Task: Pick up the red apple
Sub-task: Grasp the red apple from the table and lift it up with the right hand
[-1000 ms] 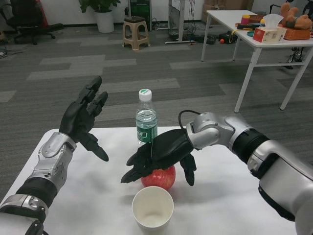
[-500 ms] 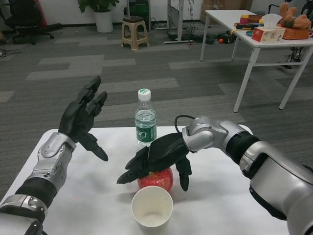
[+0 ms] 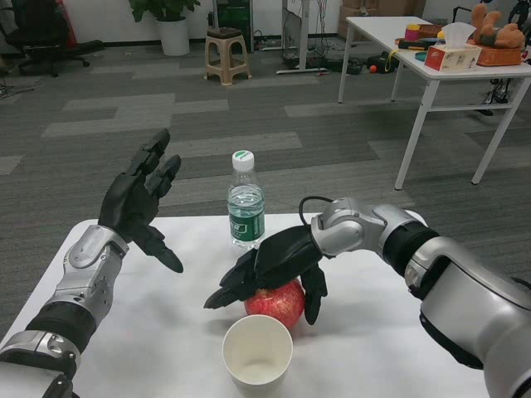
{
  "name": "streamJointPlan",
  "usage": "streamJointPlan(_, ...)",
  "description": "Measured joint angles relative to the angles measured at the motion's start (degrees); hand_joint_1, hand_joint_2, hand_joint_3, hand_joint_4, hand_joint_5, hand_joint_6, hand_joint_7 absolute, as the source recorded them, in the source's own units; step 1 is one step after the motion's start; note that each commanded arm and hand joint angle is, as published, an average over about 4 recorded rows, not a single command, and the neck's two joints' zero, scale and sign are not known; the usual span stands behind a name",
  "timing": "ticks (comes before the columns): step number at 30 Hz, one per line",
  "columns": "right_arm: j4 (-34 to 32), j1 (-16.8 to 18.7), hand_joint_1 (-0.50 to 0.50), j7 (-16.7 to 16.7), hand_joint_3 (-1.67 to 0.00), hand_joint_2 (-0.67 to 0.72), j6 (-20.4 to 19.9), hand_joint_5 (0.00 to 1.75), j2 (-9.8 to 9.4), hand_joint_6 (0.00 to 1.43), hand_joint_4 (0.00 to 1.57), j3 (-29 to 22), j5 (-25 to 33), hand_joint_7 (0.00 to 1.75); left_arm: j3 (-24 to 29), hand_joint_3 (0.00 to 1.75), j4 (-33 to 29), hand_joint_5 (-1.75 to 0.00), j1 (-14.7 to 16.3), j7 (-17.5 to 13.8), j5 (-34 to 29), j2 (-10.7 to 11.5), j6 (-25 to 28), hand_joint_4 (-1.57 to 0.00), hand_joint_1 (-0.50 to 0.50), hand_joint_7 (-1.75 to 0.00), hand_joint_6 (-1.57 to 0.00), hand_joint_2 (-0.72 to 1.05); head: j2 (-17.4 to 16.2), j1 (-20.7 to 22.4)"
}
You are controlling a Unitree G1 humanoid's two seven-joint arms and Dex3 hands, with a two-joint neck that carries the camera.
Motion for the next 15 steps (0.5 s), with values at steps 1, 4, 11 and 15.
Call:
streamJointPlan(1, 0.05, 0.00, -0.42, 0.00, -0.93, -0.54, -0.01, 0.68, -0.03, 0.00, 0.00, -0.01, 0.00, 0.14, 0.00, 0.00, 0.00, -0.10, 0.00, 0.00, -0.02, 0.00, 0.00, 0.00, -0.48, -0.14, 0.00, -0.46, -0.03, 0.03)
streamJointPlan(4, 0.40, 0.00, -0.42, 0.00, -1.05, -0.53, -0.07, 0.90, -0.12, 0.00, 0.00, -0.27, -0.01, 0.24, -0.01, 0.00, 0.00, -0.10, 0.03, 0.00, -0.05, 0.00, -0.01, 0.00, -0.48, -0.14, 0.00, -0.46, 0.03, 0.11)
streamJointPlan(11, 2.28, 0.25, -0.42, 0.15, -1.27, -0.48, -0.99, 1.58, -0.35, 0.09, 0.29, -3.00, 0.01, 1.15, -0.03, 0.00, 0.01, -0.10, 0.16, 0.00, -0.06, 0.00, -0.06, 0.00, -0.48, -0.14, 0.00, -0.46, 0.63, 0.62)
streamJointPlan(15, 2.50, 0.74, -0.42, 0.18, -1.27, -0.48, -1.06, 1.65, -0.38, 0.39, 0.49, -4.60, 0.02, 1.59, -0.02, 0.02, 0.01, -0.10, 0.23, 0.00, -0.07, 0.00, -0.15, 0.00, -0.48, -0.14, 0.00, -0.46, 0.89, 0.96)
